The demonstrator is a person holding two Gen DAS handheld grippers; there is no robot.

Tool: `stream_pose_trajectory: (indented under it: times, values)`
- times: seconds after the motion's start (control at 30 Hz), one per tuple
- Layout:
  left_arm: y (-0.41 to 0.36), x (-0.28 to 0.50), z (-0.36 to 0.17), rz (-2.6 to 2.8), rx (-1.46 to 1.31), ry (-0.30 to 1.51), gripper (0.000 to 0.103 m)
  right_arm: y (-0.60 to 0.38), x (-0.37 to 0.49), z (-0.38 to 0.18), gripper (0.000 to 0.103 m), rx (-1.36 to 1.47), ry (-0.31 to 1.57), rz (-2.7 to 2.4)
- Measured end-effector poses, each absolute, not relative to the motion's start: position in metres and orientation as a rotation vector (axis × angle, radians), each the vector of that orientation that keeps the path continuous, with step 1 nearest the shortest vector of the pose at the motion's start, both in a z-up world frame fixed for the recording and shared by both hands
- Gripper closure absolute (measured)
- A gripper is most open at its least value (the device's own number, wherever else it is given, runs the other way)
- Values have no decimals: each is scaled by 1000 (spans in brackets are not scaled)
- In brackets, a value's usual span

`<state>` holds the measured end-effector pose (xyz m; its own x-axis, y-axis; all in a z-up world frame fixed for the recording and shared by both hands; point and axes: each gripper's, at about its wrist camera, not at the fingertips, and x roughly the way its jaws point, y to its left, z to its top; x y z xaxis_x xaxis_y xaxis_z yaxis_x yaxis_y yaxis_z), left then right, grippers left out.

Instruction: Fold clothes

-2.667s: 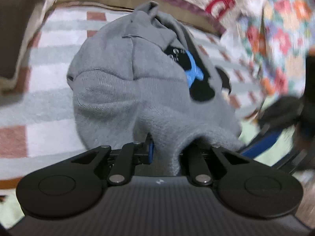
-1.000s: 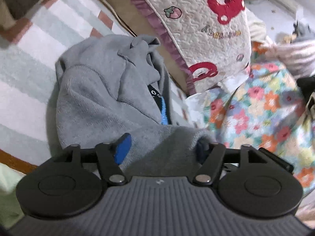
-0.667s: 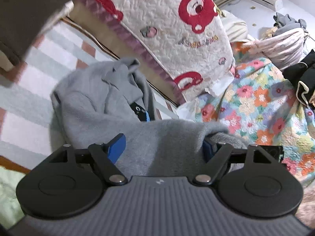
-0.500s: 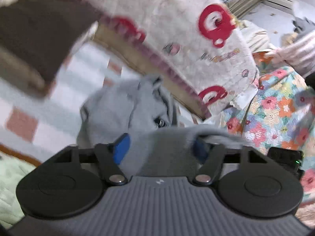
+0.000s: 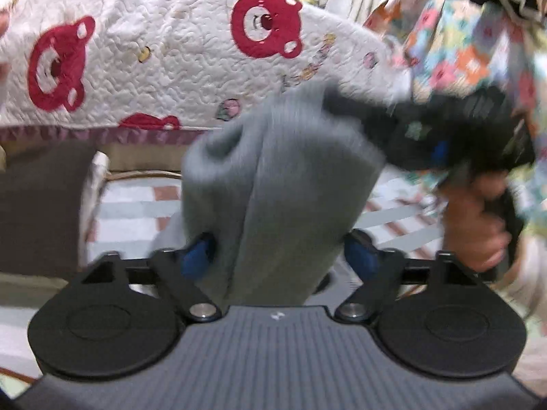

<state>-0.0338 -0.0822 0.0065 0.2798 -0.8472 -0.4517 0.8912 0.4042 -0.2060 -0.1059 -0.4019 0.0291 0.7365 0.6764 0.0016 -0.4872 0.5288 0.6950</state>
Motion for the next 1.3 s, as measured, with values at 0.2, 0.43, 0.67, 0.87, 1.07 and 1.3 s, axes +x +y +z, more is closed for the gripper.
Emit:
stream_pose_trajectory:
  times: [0.2, 0.43, 0.67, 0.87, 1.07, 1.3]
  values:
    - [-97, -9, -21, -1005, 121, 710, 95, -412, -89, 50, 95, 681, 248, 736]
    - [-92, -5, -42, -878, 237, 812, 96, -434, -86, 26, 95, 677, 233, 678]
    - [-87, -30, -5, -899, 309, 667, 36, -444, -92, -4, 95, 618, 266, 506]
    - [-109, -42, 17, -1016, 181, 543, 7, -416, -96, 6, 95, 652, 220, 677]
    - [-92, 10, -10, -798, -58, 725, 94, -409, -94, -4, 95, 760, 251, 781]
    - [-12, 40, 31, -378, 76, 451, 94, -461, -115, -47, 100, 514, 451, 417]
